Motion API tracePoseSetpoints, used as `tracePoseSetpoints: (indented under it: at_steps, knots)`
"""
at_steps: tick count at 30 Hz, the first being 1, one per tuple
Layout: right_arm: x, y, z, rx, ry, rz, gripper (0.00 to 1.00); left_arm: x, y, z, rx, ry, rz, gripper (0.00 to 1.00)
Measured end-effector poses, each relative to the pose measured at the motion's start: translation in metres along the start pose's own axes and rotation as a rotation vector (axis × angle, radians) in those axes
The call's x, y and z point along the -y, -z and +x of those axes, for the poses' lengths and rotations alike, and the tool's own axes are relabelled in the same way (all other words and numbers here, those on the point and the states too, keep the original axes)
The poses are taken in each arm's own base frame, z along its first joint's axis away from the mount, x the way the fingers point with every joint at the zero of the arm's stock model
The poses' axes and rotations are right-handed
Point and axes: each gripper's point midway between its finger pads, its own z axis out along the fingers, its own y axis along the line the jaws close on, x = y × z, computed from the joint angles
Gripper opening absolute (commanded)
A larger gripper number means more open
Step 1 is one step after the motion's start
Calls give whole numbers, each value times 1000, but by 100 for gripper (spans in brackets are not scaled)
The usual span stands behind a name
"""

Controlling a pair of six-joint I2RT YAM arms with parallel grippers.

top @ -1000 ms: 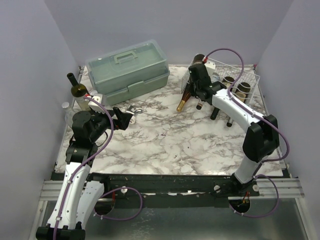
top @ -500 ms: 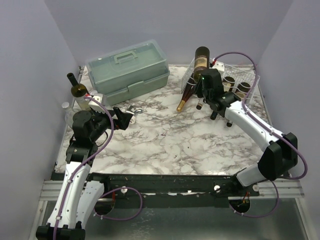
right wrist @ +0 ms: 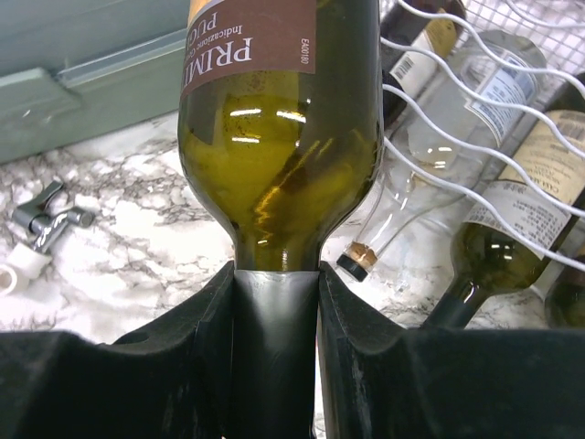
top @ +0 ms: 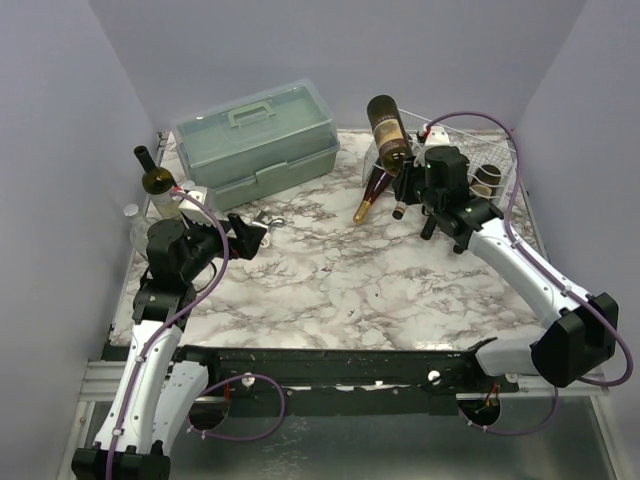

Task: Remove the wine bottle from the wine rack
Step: Place the wine bottle at the center of the board.

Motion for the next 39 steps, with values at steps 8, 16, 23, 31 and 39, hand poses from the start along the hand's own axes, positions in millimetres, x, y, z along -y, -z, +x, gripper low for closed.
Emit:
tracePoseSetpoints:
  at_steps: [8, 16, 23, 31, 39]
  knots:
    - [-16, 16, 1, -7, 118, -142, 0, 3, -1, 2, -8, 1, 17, 96]
    - [-34, 34, 16, -47, 259, -309, 0, 15, 3, 8, 0, -28, 90, 96]
    - [-40, 56, 42, -113, 408, -453, 0, 45, 12, 5, 43, -106, 234, 96]
    - [-41, 75, 72, -175, 529, -585, 0, 80, 23, 11, 69, -185, 407, 96]
    - [-40, 94, 99, -205, 635, -694, 0, 112, 29, 33, 54, -281, 580, 95]
